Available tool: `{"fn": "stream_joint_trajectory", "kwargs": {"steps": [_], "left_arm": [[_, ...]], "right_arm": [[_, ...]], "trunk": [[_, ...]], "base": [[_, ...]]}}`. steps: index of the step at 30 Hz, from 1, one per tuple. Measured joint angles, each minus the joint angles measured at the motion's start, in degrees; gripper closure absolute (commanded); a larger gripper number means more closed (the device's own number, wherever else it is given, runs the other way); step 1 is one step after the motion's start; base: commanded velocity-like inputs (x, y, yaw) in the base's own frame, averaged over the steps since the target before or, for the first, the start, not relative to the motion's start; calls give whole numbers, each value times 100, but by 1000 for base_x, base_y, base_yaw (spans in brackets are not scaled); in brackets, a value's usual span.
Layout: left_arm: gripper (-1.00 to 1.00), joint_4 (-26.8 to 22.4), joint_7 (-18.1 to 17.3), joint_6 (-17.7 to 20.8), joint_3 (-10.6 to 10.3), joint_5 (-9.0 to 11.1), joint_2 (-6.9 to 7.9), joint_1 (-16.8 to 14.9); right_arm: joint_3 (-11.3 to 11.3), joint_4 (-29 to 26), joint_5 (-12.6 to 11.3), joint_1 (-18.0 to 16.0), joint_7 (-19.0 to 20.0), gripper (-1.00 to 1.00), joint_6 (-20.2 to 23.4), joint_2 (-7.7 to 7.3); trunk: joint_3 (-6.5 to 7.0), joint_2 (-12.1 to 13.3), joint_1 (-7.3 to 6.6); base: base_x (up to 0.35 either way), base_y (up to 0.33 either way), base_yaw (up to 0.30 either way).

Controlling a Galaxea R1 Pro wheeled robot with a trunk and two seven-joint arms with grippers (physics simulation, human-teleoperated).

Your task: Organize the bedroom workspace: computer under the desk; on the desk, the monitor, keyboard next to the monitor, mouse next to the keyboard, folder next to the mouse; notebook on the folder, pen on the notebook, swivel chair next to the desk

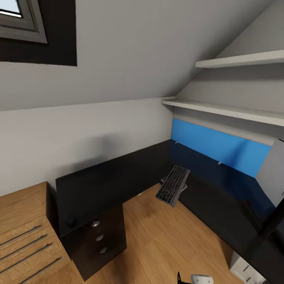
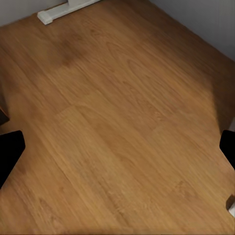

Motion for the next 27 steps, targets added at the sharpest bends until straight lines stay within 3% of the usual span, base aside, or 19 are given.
{"fn": "stream_joint_trajectory", "kwargs": {"steps": [4,7,8,15,19,21,27], "left_arm": [[-100,-2,31,-358,6,7,-45,0],[-100,-2,37,-393,7,19,-49,0],[-100,-2,49,-423,2,161,-50,0],[-100,-60,66,-424,0,298,-40,-1],[-100,-387,70,-430,30,365,-20,-1],[-100,-797,78,-423,202,631,5,-2],[-100,-1021,84,-420,280,733,16,-1]], "right_arm": [[0,0,10,0,7,-100,-6,-8],[0,0,13,0,8,-100,-7,-8],[0,4,22,0,11,-100,-2,-9],[0,5,29,0,12,-100,-1,-9],[1,3,35,0,14,-100,-8,-9],[1,6,39,0,17,-100,-9,-7],[1,8,40,0,18,-100,-9,-2]], "trunk": [[-23,-39,21],[-79,-159,87],[-97,-200,109],[-223,-481,263],[-295,-642,352],[-331,-723,396],[-440,-964,528]], "base": [[0,0,-1],[0,0,0],[0,0,0],[0,0,0],[0,0,0],[0,0,0],[0,0,0]]}}
